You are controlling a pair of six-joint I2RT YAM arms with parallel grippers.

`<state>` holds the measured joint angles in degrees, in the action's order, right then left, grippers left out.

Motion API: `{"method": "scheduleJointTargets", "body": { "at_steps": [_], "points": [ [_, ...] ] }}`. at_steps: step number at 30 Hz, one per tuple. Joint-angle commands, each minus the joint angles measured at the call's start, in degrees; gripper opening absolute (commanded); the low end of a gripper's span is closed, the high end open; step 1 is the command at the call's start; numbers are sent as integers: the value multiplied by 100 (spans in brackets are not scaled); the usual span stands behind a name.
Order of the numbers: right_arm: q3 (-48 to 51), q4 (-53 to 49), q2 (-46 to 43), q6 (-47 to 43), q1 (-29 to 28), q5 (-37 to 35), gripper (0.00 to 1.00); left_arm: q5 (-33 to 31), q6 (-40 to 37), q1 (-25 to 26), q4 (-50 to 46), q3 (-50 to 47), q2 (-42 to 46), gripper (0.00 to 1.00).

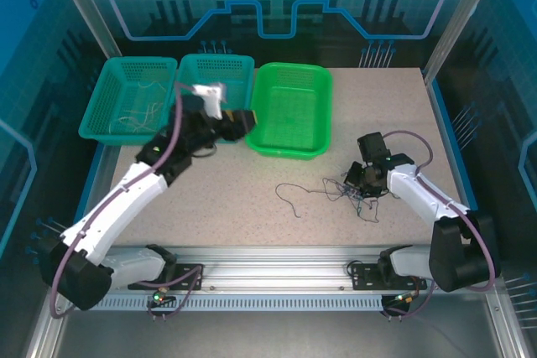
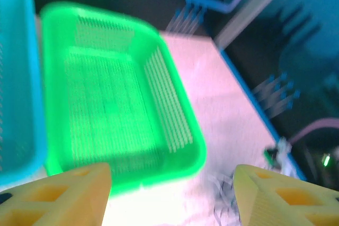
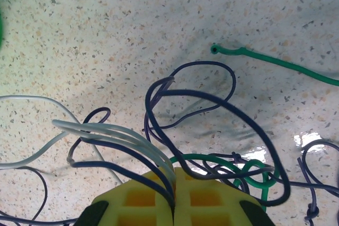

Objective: Untangle the cables

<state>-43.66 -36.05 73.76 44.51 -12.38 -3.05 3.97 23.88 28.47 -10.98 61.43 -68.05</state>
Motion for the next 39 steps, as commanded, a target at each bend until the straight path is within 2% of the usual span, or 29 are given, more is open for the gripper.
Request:
{"method": "scheduleJointTargets", "body": {
  "at_steps": [1, 5, 8, 11, 13, 20, 24, 25, 27, 29, 30, 34, 39],
  "points": [
    [-161, -144, -1, -166, -72, 257, 0, -524, -42, 809, 254, -385, -286, 63],
    [-204, -97, -43, -179, -81, 494, 0, 211, -1403, 1807, 1214, -720, -1128, 63],
    [-253, -94, -88, -195, -81, 577, 0, 845, -2150, 2208, 1803, -770, -1777, 66],
    [-317, -144, -153, -240, -85, 642, 0, 1129, -2168, 2233, 2760, -906, -2289, 71],
    [-333, -130, -217, -276, -82, 770, 0, 1298, -2422, 2233, 3063, -880, -2608, 75],
    [-525, -176, -320, -75, -89, 1187, 0, 1345, -3172, 2225, 2884, -368, -3514, 78],
    [-641, -366, -391, 33, -81, 1126, 0, 1456, -3154, 2066, 2961, -389, -3671, 67],
    [-637, -423, -410, 65, -65, 1067, 0, 1479, -3158, 2024, 2940, -406, -3684, 60],
    [-899, -496, -435, 38, -6, 1054, 0, 1444, -3230, 1965, 2757, -387, -3717, 37],
    [-1037, -606, -424, -23, 88, 1044, 1, 1363, -3209, 1907, 2634, -392, -3646, 9],
    [-1086, -664, -419, -65, 129, 1024, 1, 1361, -3148, 1874, 2672, -432, -3591, 0],
    [-1167, -976, -423, -297, 458, 657, 2, 1426, -2713, 1642, 2716, -555, -3180, 0],
    [-821, -1068, -494, -649, 1384, 235, 10, 1617, -1857, 1118, 2929, -872, -2252, 0]
  ]
}}
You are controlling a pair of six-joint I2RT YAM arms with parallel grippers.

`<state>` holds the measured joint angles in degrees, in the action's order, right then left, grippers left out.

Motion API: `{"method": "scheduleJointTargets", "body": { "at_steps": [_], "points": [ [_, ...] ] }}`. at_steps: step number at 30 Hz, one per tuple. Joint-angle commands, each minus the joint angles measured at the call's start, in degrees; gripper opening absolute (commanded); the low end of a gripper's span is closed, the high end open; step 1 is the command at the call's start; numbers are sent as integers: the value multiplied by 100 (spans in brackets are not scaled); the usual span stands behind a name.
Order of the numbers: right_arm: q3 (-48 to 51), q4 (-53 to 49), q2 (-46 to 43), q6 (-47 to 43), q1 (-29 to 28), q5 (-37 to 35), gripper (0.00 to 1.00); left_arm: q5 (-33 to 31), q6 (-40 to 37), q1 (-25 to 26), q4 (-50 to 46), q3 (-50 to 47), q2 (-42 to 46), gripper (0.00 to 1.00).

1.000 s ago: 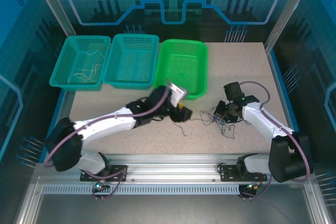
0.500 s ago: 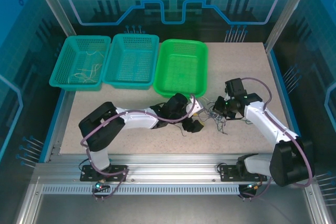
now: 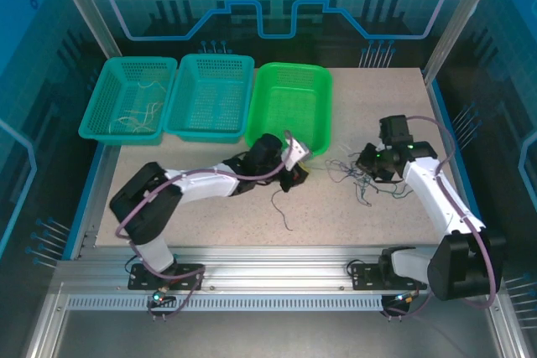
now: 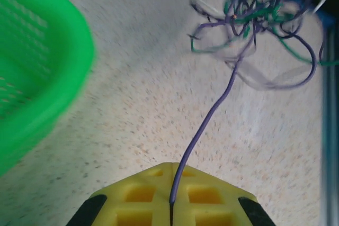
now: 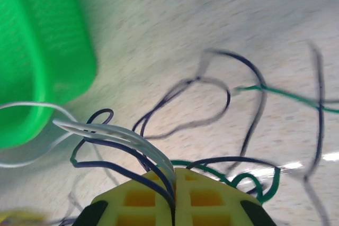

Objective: Untangle the cables

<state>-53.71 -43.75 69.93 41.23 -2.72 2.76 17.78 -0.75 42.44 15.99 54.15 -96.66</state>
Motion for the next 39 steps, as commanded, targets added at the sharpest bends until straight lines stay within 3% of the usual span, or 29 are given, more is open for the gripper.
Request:
{"method": "scheduleJointTargets", "body": {
  "at_steps": [1, 5, 12, 19, 27, 35, 39],
  "points": [
    [289, -234, -96, -396, 681, -315, 10, 298, 797, -437, 280, -201, 806, 0],
    [667, 128, 132, -602, 1328, 134, 7, 363, 1078, -828, 143, -249, 1565, 0],
    [605, 209, 533, -632, 1405, -228, 3, -203, 1484, -1358, -731, 100, 2435, 0],
    [768, 399, 604, -603, 1666, -126, 1, -301, 2098, -2647, -1456, 862, 3118, 0],
    [741, 459, 459, -641, 1658, 180, 0, -372, 1794, -3282, -1667, 2113, 2674, 0],
    [671, 324, 203, -703, 1643, 268, 1, -366, 1920, -4194, -1385, 3029, 1581, 0],
    [660, 237, 15, -712, 1643, 273, 1, -332, 1839, -4364, -1359, 3336, 1031, 0]
  ]
}}
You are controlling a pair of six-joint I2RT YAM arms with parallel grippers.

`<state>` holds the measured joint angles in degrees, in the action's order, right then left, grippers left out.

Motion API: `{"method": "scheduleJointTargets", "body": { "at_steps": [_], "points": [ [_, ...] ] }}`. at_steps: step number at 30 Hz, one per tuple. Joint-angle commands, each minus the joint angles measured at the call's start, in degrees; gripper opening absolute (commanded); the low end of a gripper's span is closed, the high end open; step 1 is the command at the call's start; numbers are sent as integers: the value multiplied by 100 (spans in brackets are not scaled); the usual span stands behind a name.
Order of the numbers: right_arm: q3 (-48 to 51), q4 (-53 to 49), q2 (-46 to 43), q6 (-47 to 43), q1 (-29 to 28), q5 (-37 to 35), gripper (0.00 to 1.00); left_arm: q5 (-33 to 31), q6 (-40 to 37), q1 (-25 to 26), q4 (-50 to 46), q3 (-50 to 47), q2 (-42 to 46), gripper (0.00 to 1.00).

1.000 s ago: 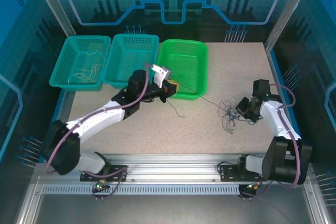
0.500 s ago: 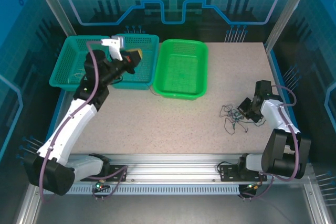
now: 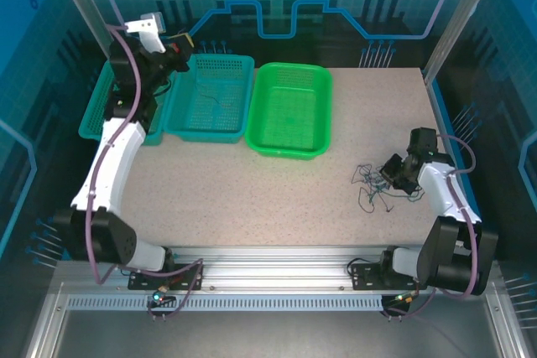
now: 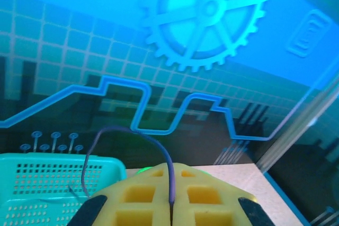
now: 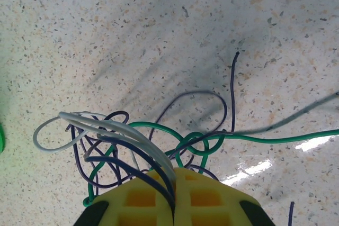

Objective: Untangle the cables

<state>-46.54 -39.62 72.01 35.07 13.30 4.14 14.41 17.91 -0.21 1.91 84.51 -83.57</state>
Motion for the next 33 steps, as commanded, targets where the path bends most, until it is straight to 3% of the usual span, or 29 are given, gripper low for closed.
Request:
{"method": "scheduleJointTargets", "body": {
  "at_steps": [1, 18, 21, 24, 33],
  "points": [
    [-42, -185, -242, -89, 45, 156, 1, 5, -65, -115, 7, 375, -423, 0],
    [-181, -207, -788, -449, -12, 1370, 1, 99, -109, -120, 299, 66, -1220, 0],
    [-241, -253, -909, -448, -38, 1362, 1, 466, 35, -100, 659, -92, -1035, 0],
    [-241, -209, -1017, -422, -55, 1326, 2, 955, 51, 159, 970, -106, -661, 0],
    [-206, -146, -967, -352, -67, 1246, 2, 920, -869, 1451, 769, -431, 592, 0]
  ]
}}
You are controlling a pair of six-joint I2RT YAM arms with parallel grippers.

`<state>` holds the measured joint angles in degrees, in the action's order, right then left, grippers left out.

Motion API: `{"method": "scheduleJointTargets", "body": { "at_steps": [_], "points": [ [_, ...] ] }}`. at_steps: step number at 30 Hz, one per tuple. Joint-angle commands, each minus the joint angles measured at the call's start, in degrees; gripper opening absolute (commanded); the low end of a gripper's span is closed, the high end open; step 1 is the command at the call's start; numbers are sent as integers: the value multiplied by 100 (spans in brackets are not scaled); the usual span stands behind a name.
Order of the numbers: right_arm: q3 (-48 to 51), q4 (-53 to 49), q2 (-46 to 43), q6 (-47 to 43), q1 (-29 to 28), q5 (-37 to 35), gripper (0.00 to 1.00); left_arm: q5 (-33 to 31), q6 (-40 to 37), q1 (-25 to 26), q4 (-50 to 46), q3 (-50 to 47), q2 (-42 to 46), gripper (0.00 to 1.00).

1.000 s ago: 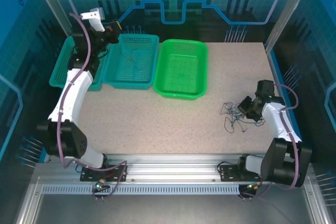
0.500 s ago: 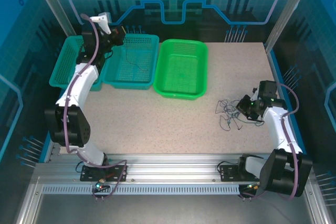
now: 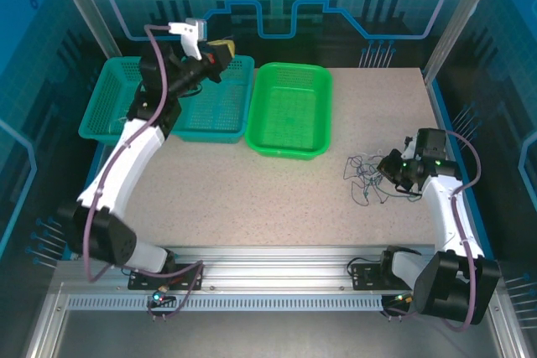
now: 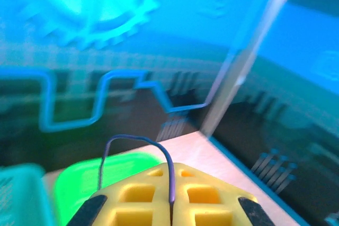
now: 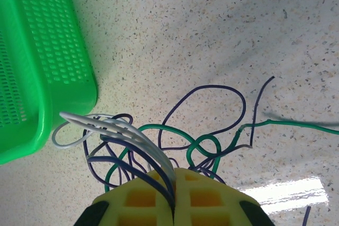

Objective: Untangle the cables

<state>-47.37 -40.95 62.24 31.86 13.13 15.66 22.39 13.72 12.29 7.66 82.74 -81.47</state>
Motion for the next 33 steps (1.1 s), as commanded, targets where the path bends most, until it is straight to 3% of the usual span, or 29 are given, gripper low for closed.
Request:
{"method": "scheduleJointTargets", "body": {
  "at_steps": [1, 6, 21, 28, 31, 33],
  "points": [
    [-123, -1, 24, -28, -48, 109, 2, -49, -581, 256, 126, -353, 448, 0],
    [-202, -20, 113, -83, -57, 149, 1, -1199, -1272, 134, -526, -360, 326, 0],
    [-169, -177, -62, -127, -73, 32, 1, -1862, -1213, -716, 232, -117, -1420, 0],
    [-176, -225, -88, -118, -73, 26, 1, -2289, -1243, -969, -72, 120, -2352, 0],
    [-175, -221, -105, -98, -73, 9, 2, -2113, -1129, -1001, -300, 260, -2554, 14],
    [-208, -221, -98, -83, -73, 33, 2, -1967, -1019, -1001, -202, 182, -2462, 32]
  ]
}}
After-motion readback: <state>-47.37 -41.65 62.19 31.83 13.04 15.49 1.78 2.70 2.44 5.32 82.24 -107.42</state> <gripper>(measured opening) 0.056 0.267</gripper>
